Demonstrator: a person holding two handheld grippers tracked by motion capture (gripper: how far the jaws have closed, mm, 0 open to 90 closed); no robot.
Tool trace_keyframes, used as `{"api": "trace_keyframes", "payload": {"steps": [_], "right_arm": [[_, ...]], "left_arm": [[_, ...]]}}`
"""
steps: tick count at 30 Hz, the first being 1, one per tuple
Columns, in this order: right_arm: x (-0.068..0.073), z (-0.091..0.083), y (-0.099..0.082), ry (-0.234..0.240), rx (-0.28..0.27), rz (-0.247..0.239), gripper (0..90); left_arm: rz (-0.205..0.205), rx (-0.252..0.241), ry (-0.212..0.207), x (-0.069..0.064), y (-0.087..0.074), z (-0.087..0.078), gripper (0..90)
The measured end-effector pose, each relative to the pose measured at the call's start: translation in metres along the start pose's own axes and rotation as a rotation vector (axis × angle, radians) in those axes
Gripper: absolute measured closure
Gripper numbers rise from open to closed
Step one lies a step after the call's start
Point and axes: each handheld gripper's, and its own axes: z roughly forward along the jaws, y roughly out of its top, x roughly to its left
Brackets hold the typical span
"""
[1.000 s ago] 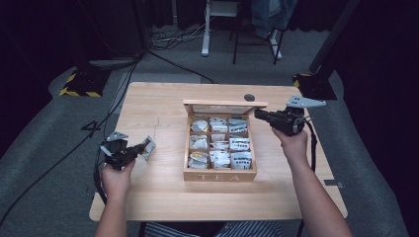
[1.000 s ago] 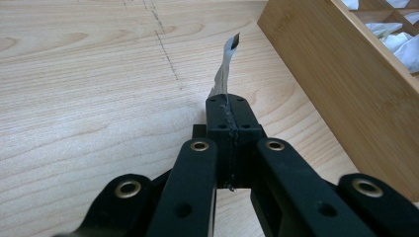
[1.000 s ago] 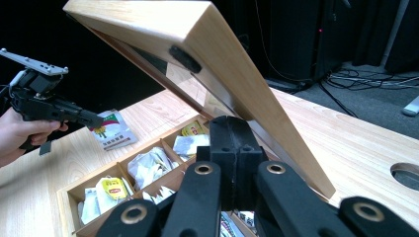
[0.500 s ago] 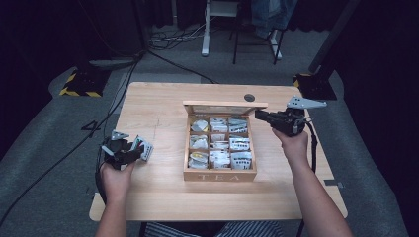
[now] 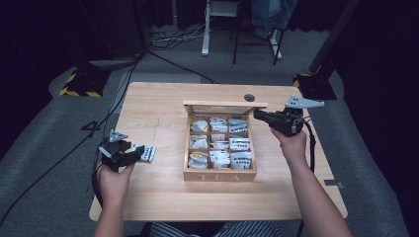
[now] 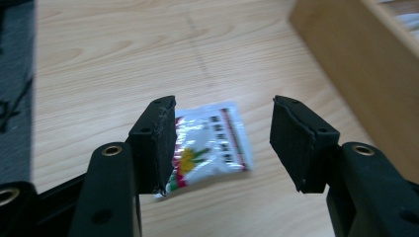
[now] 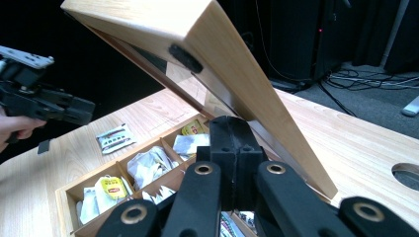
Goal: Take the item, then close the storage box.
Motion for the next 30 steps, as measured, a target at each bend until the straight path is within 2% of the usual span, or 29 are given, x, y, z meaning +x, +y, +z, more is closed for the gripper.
{"api": "trace_keyframes", "payload": {"steps": [1, 2, 7, 8, 9, 10, 11, 13, 14, 17, 18, 22, 23, 24, 26, 30], "right_arm": [[0.001, 0.0, -0.001, 0.001, 0.004, 0.0, 90.0], [0.001, 0.0, -0.001, 0.004, 0.005, 0.0, 90.0], [0.003, -0.002, -0.001, 0.002, 0.012, 0.0, 90.0], [0.005, -0.002, -0.001, 0.002, 0.018, -0.005, 90.0], [0.005, -0.002, -0.001, 0.002, 0.018, -0.005, 90.0], [0.007, -0.001, -0.001, 0.004, 0.021, -0.007, 90.0], [0.007, -0.001, -0.001, 0.004, 0.021, -0.007, 90.0], [0.009, -0.002, -0.001, 0.001, 0.035, -0.015, 90.0], [0.01, -0.003, -0.001, 0.002, 0.037, -0.015, 90.0], [0.01, -0.003, -0.001, 0.003, 0.042, -0.017, 90.0], [0.012, -0.004, -0.001, 0.007, 0.06, -0.023, 90.0], [0.013, -0.005, -0.001, 0.014, 0.082, -0.023, 90.0], [0.012, -0.005, 0.0, 0.031, 0.09, -0.011, 90.0], [0.013, -0.006, 0.0, 0.059, 0.099, 0.009, 90.0], [0.013, -0.006, 0.0, 0.062, 0.109, 0.009, 90.0], [0.017, -0.006, -0.001, 0.074, 0.178, 0.011, 90.0]], "left_arm": [[0.008, 0.0, -0.032, -0.004, -0.001, -0.002, 44.2], [0.041, 0.007, -0.074, -0.012, -0.002, -0.004, 44.2], [0.173, 0.024, -0.151, -0.042, -0.009, -0.008, 45.0], [0.212, 0.023, -0.181, -0.054, -0.015, -0.009, 45.0], [0.212, 0.023, -0.181, -0.054, -0.015, -0.009, 45.0], [0.236, 0.036, -0.214, -0.062, -0.023, -0.008, 45.0], [0.236, 0.036, -0.214, -0.062, -0.023, -0.008, 45.0], [0.263, 0.053, -0.23, -0.067, -0.031, -0.005, 45.0], [0.271, 0.076, -0.243, -0.067, -0.039, 0.0, 44.9], [0.262, 0.09, -0.254, -0.065, -0.047, 0.005, 44.9], [0.245, 0.099, -0.264, -0.063, -0.054, 0.009, 45.0], [0.23, 0.101, -0.264, -0.062, -0.065, 0.013, 45.1], [0.22, 0.099, -0.263, -0.061, -0.067, 0.013, 45.1], [0.19, 0.09, -0.255, -0.057, -0.072, 0.012, 45.0], [0.18, 0.096, -0.255, -0.054, -0.074, 0.011, 45.0], [0.21, 0.128, -0.234, -0.053, -0.078, 0.015, 45.3]]}}
